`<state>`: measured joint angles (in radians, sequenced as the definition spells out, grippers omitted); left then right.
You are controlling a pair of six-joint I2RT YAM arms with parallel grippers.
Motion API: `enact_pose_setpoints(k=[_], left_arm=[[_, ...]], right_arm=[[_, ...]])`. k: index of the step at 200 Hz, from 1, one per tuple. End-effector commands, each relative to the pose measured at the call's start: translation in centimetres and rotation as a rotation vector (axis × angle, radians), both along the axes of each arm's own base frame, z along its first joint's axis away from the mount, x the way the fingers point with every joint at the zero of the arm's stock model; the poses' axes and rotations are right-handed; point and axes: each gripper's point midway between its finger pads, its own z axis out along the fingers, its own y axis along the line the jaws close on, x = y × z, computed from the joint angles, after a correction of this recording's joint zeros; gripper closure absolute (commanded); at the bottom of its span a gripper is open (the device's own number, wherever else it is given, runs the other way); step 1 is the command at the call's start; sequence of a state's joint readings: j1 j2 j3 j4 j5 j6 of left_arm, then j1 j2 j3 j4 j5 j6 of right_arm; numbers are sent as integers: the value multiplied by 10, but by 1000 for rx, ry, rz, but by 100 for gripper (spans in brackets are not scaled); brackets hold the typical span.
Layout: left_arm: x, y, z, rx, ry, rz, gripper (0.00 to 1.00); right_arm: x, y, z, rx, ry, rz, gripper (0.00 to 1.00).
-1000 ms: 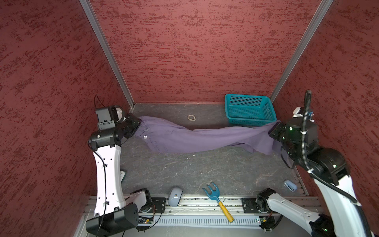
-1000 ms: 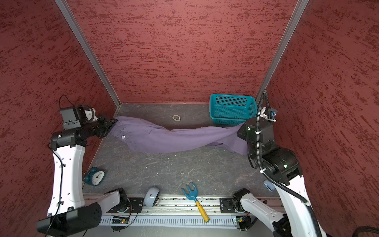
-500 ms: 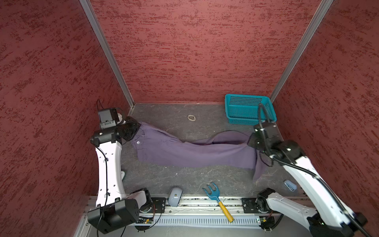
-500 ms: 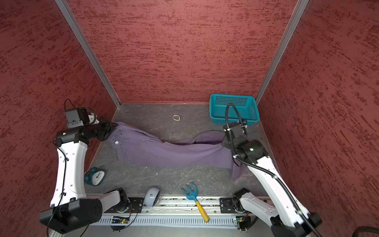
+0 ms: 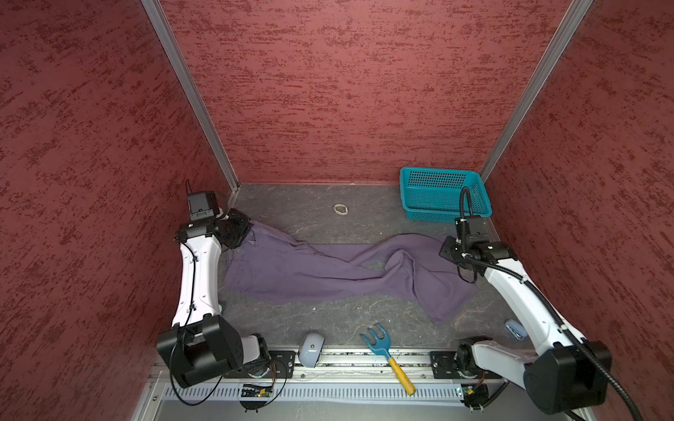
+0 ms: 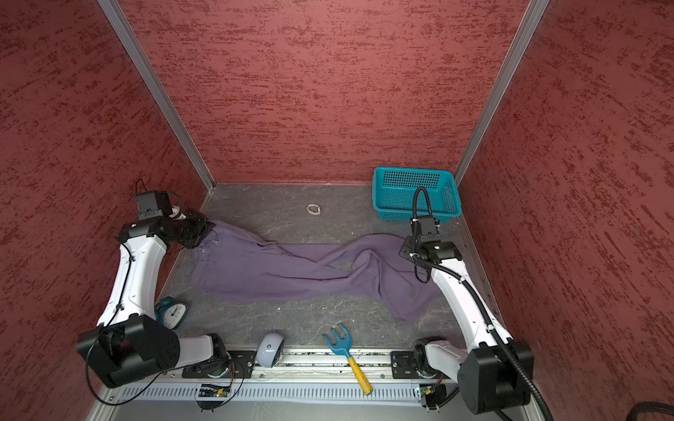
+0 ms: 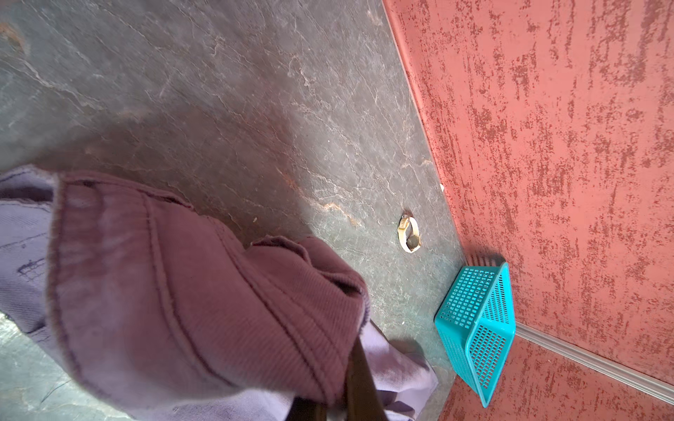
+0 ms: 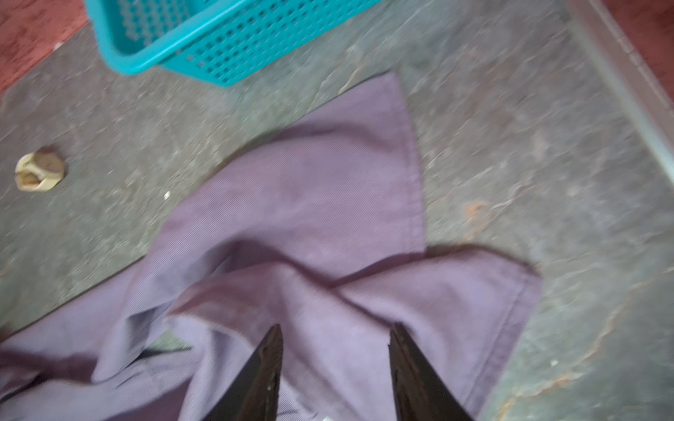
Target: Fold and stack the trousers
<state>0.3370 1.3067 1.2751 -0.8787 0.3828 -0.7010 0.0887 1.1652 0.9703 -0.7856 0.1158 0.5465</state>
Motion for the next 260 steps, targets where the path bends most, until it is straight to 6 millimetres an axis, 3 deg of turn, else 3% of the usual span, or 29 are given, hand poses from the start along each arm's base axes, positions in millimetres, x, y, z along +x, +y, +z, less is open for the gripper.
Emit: enact_pose_setpoints(k=[1,27,57,76,107,121,143,166,172,202,233,238,260], left_arm=[[5,4,9,29,-50,12,100],[2,4,4,40,-31,10,100],[1,7,4,53,-32,17,100],[0,9,4,66,-28,17,100],[0,12,0,69,-20,21,100],[0,9,-4,53,-23,14,100],[2,6,-10,29,-23,5,100],[3,4,-14,17,-27,-3,100],[4,4,-13,17,-28,-4,100],[3,1,-10,10,-41,-14,100],[0,0,-4,10,-52,-20,100],[-1,-1,-3,10,-56,-21,100],[-2,-2,2,7,-70,-21,100]], right_arm=[[14,-18,2,-17,-41,-8,45],[28,-31,-19,36,-40,-40,45],[46,-22,-61,118,40,-26,54],[52,-23,-88,122,83,-37,52],[67,-33,-115,85,135,-57,45],[71,-37,-127,64,164,-67,59],[69,-41,-147,53,214,-86,64],[62,-45,-161,57,248,-111,94],[59,-47,-161,57,248,-122,100],[47,-73,-133,49,188,-204,100],[31,-120,-71,-11,86,-309,100],[28,-127,-52,-23,43,-326,100],[14,-158,-3,-65,-62,-418,100]])
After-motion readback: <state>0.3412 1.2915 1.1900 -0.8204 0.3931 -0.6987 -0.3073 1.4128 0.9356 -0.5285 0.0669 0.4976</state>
